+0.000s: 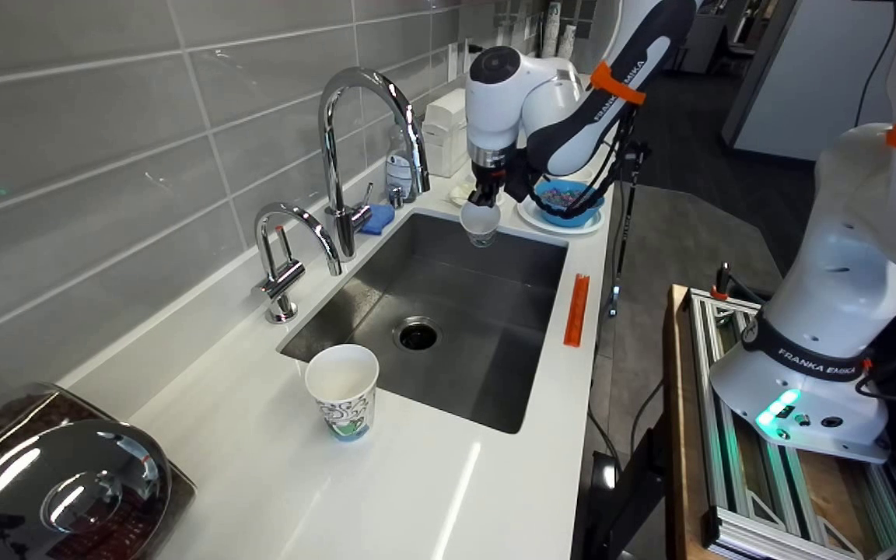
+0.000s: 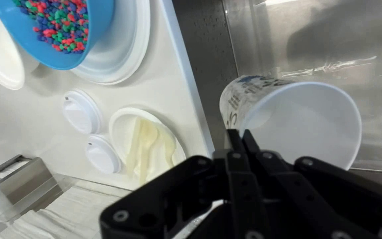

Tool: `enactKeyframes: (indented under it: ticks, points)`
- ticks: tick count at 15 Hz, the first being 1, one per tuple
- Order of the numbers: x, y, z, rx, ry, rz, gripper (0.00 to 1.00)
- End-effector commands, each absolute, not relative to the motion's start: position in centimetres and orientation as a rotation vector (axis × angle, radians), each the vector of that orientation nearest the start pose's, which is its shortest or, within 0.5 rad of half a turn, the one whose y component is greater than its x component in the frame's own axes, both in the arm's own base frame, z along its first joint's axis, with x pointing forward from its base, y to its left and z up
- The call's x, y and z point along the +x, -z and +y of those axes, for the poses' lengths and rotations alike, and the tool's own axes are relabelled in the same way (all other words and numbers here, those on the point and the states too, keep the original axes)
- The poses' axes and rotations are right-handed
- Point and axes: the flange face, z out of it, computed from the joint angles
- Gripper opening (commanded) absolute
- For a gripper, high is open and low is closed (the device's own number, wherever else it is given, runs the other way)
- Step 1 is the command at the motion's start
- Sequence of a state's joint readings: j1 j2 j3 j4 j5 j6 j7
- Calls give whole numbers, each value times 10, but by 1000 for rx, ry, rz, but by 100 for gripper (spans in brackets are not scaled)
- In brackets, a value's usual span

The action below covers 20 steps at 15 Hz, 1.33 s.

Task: Pour the liquid out of the cup in the sink and place it in the cup on the left side of the counter.

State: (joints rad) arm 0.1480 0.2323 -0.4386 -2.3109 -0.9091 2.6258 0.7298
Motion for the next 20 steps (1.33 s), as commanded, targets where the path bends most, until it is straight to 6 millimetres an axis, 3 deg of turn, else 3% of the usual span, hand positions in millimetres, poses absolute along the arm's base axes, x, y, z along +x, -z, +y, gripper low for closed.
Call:
enactKeyframes:
  ticks: [1, 6, 14, 20]
  points:
    - [500, -267, -119, 2476, -261, -307, 1]
    - [496, -274, -99, 2380, -251, -314, 1]
    - [483, -281, -85, 2238, -231, -330, 1]
    - [473, -277, -64, 2096, -194, -284, 1]
